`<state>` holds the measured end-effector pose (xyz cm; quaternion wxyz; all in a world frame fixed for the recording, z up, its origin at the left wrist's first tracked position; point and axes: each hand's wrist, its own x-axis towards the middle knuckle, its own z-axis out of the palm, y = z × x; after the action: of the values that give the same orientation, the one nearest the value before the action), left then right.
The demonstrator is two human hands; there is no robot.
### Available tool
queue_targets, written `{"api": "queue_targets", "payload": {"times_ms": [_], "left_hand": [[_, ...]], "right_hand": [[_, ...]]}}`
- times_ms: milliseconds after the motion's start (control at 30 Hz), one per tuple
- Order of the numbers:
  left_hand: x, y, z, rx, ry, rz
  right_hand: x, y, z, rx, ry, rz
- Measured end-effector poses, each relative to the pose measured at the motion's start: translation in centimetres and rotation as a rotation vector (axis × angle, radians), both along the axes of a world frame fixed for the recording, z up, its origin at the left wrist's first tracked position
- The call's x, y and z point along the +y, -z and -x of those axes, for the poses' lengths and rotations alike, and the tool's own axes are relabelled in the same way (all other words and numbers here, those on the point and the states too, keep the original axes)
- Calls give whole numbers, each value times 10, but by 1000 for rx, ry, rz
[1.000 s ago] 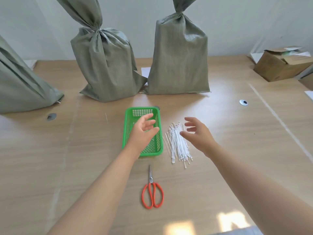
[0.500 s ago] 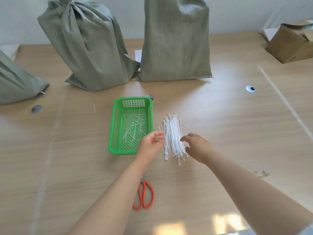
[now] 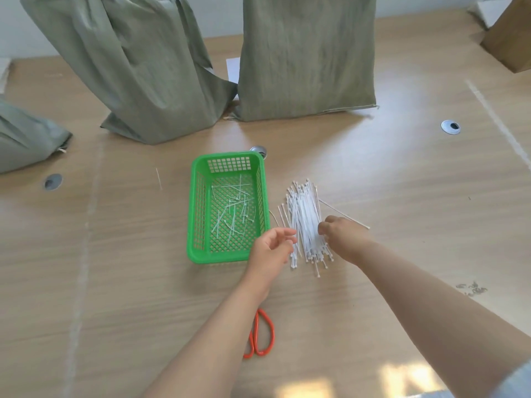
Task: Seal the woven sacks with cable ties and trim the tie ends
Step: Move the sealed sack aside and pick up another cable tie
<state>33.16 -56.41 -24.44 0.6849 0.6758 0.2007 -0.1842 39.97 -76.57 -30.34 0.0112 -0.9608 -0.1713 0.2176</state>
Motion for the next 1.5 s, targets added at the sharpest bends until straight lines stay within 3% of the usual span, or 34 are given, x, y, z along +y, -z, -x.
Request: {"api": "queue_targets", "payload": {"times_ms": [600,800,933,1067,1200,1500], "left_hand": [[20,-2,-2,31,-9,40],[29,-2,-3,22,-25,30],[38,-6,-7,5,-54,38],[57,-15,-13,-34,-103,36],[86,-24,-18,-63,-155,30],[172,-22,-18,-51,-247,-7]], "right_hand": [[-7,-1,6,57,140,-47],[-8,-10,5,62,212,-129],[-2,-29,0,-34,326,-339],[28,-57,-5,-92,544,-566],[78,-77,-8,-39,599,-704],[185,-72,-14,-20,652,-617]]}}
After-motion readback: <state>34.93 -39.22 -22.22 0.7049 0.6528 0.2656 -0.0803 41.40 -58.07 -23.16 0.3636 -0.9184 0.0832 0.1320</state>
